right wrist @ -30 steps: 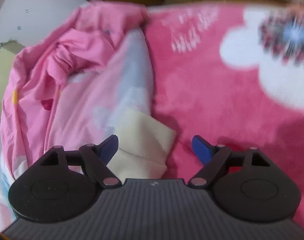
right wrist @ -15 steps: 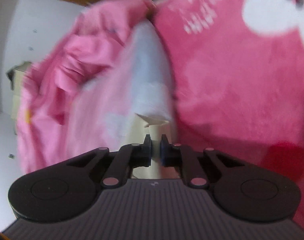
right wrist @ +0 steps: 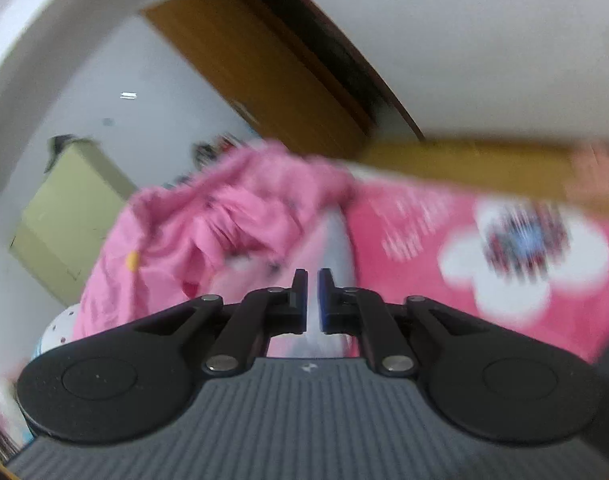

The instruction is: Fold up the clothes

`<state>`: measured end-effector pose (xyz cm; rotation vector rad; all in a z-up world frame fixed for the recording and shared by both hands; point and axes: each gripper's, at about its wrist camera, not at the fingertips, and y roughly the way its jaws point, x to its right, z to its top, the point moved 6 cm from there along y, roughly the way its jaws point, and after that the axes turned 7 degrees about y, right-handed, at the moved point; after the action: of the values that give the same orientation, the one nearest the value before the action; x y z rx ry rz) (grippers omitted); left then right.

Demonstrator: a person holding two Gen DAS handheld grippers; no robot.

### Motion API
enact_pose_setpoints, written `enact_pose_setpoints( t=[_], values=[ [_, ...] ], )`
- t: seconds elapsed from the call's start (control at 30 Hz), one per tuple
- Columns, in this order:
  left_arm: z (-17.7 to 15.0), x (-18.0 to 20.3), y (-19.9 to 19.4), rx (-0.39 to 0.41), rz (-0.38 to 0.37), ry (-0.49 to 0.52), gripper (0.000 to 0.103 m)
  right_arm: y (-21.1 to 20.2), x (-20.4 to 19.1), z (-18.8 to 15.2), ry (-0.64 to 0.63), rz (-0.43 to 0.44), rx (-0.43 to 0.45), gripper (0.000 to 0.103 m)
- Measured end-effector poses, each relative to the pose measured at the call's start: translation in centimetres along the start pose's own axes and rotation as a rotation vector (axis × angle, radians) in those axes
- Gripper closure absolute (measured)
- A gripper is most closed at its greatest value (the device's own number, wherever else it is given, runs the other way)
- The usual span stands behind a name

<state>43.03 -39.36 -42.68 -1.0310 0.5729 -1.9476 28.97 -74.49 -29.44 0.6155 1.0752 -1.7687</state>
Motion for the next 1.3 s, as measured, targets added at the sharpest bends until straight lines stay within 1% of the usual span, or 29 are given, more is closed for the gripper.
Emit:
enact_pose_setpoints(
  t=[0.07,0.1,0.13,0.17,0.2,0.23,0.27,0.3,0.37,0.4,0.5,0.53,0.57,0.6,0.63,0.67,0.7,0.73,0.93,1.07,1.2,1.3],
  values=[
    [0.1,-0.3,-0.2,0.001,0.006,0.008,0.047,1.2,2.4,-0.8,0.09,-0.078,-0.061,0.086],
    [0.1,-0.4,-0.3,0.001,0.009,0.012,0.047,1.8,3.7,-1.1,0.111,-0.127,-0.085,0.071],
    [0.2,-0.5,-0.5,0.0,0.014,0.018,0.047,2.5,4.7,-1.3,0.104,-0.184,-0.108,0.056],
    [0.2,-0.7,-0.6,-0.002,0.018,0.028,0.047,3.5,5.5,-1.5,0.075,-0.248,-0.139,0.051],
    [0.2,-0.8,-0.6,-0.006,0.023,0.038,0.047,4.6,6.2,-1.8,0.039,-0.3,-0.175,0.047],
    [0.2,-0.9,-0.6,-0.013,0.031,0.052,0.047,5.9,6.5,-2.0,-0.014,-0.323,-0.215,0.047],
    [0.2,-1.0,-0.4,-0.018,0.045,0.069,0.047,7.2,6.9,-1.9,-0.058,-0.35,-0.25,0.043],
    [0.2,-1.1,-0.3,-0.022,0.062,0.087,0.047,8.8,7.3,-1.8,-0.091,-0.359,-0.306,0.034],
    [0.2,-1.4,0.1,-0.032,0.087,0.104,0.047,12.0,8.5,-1.5,-0.158,-0.382,-0.398,0.031],
    [0.1,-1.6,0.1,-0.032,0.094,0.104,0.047,13.4,9.2,-1.4,-0.185,-0.392,-0.436,0.025],
    [0.0,-2.1,0.2,-0.029,0.114,0.112,0.047,17.6,11.6,-1.9,-0.187,-0.43,-0.581,0.022],
    [-0.1,-2.3,0.3,-0.03,0.125,0.119,0.047,18.5,12.3,-2.5,-0.192,-0.441,-0.644,0.022],
    [-0.2,-2.4,0.5,-0.033,0.135,0.125,0.047,19.2,12.8,-3.0,-0.206,-0.453,-0.693,0.022],
    [-0.3,-2.5,0.6,-0.037,0.141,0.131,0.047,19.2,12.7,-3.4,-0.241,-0.467,-0.704,0.024],
    [-0.5,-2.6,0.8,-0.039,0.146,0.136,0.047,19.2,12.5,-3.7,-0.276,-0.481,-0.715,0.037],
    [-0.6,-2.6,0.9,-0.037,0.148,0.142,0.047,19.0,12.2,-4.0,-0.301,-0.49,-0.724,0.053],
    [-0.6,-2.6,1.1,-0.035,0.15,0.148,0.047,18.5,11.8,-4.0,-0.286,-0.478,-0.731,0.089],
    [-0.7,-2.6,1.2,-0.034,0.152,0.154,0.047,17.8,11.2,-3.9,-0.247,-0.445,-0.734,0.094],
    [-0.8,-2.6,1.6,-0.029,0.153,0.177,0.046,11.0,4.1,-2.3,-0.224,-0.312,-0.669,0.097],
    [-0.8,-2.7,1.8,-0.024,0.137,0.177,0.045,3.9,-2.3,-1.2,-0.175,-0.193,-0.612,0.097],
    [-0.6,-2.9,1.5,-0.023,0.096,0.165,0.041,-1.8,-8.2,-2.7,-0.132,-0.092,-0.609,0.097],
    [-0.2,-3.5,0.4,-0.022,0.048,0.122,0.041,-4.6,-12.4,-4.8,-0.144,-0.025,-0.612,0.097]
  ],
)
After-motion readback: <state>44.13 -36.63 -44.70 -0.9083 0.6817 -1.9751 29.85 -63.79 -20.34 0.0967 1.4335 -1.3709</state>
